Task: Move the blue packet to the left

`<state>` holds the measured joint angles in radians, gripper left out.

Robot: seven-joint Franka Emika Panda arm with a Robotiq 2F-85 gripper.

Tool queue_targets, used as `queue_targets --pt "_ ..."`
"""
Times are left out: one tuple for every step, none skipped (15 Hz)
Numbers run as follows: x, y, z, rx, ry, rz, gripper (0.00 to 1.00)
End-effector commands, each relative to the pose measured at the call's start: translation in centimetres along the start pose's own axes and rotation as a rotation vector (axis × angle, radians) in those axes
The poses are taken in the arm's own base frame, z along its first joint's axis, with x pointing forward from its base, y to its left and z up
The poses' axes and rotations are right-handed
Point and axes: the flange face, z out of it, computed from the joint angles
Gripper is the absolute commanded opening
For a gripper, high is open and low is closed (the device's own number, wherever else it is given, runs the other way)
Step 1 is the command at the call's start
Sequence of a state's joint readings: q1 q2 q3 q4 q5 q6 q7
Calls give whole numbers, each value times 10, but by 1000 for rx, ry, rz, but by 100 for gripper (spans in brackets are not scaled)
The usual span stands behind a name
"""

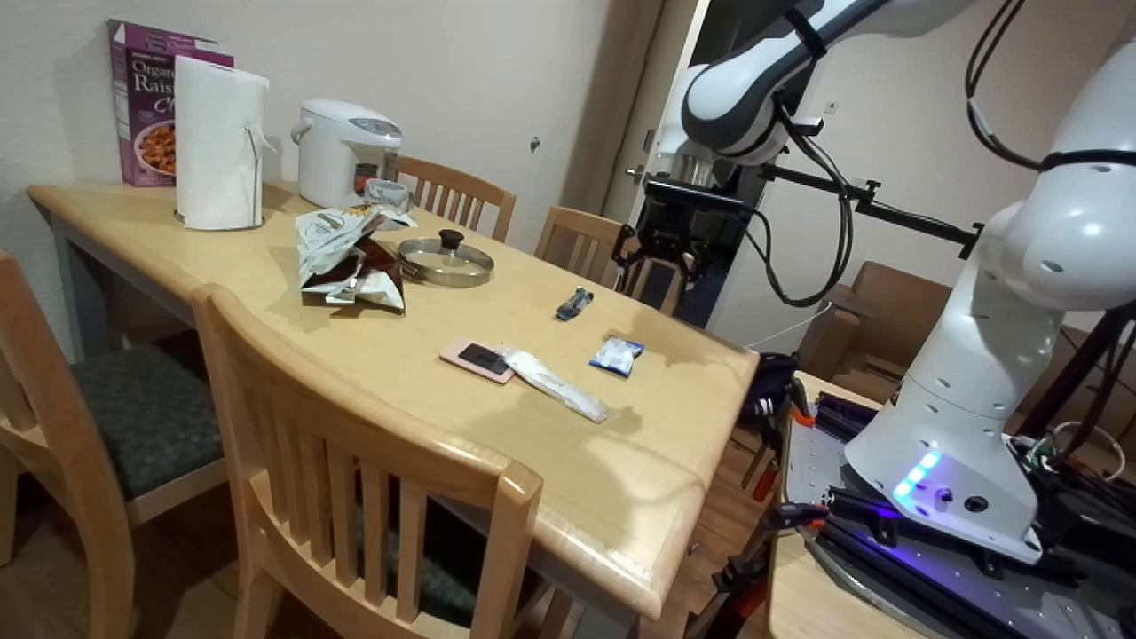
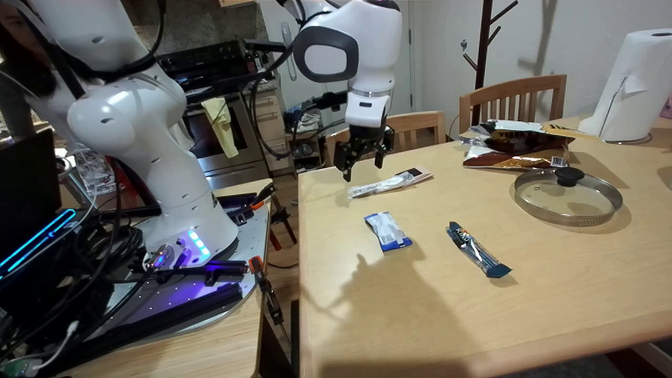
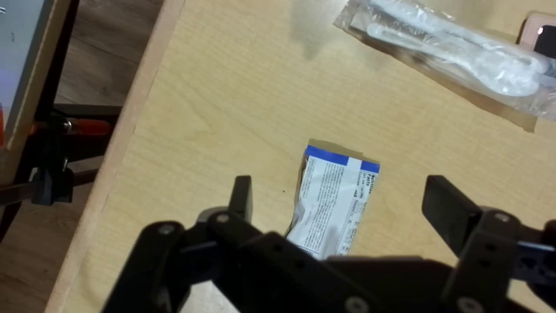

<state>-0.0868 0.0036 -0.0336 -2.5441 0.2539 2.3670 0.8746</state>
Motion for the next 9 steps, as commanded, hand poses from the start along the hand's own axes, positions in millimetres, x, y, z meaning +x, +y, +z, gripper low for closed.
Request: queue_targets --pt "0 0 2 -5 -2 -12 100" --pt "0 0 3 -6 -3 -22 100" --pt "0 0 3 -6 -2 -26 100" --pt "0 0 3 -6 -2 -27 100" --pt "0 -1 3 -5 -2 -28 100" --pt "0 -1 3 -5 -2 -29 100" --pt "0 -1 3 -5 -2 -30 100" --pt "-1 -3 -1 -8 11 -29 100" --pt "1 -6 0 -19 32 -11 100"
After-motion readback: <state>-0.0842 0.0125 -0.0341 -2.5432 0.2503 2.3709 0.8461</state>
